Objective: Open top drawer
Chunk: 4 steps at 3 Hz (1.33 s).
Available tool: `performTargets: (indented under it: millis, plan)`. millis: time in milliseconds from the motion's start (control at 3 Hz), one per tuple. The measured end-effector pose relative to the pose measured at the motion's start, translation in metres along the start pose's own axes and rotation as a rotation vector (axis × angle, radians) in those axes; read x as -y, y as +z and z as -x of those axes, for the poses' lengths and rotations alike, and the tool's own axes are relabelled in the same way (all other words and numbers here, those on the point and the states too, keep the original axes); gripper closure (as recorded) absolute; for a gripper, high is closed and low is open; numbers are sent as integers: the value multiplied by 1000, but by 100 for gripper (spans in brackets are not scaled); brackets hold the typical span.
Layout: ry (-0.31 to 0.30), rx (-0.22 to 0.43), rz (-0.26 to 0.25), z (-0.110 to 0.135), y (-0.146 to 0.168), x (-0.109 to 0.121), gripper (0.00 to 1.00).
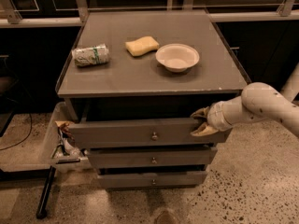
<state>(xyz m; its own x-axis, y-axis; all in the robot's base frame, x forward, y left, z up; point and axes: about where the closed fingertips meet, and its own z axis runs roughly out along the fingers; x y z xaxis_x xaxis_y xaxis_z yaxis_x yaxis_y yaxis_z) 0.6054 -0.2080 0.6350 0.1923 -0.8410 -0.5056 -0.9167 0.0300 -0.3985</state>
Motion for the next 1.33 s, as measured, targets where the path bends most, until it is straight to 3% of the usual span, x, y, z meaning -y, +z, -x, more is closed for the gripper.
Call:
performTargets:
  millis: [667, 1000, 1333]
  plan:
    - [8, -3, 2, 0, 0, 5, 42]
    - [20, 26, 28, 0, -1, -3, 33]
    - [12, 58, 74, 7, -16, -29, 56]
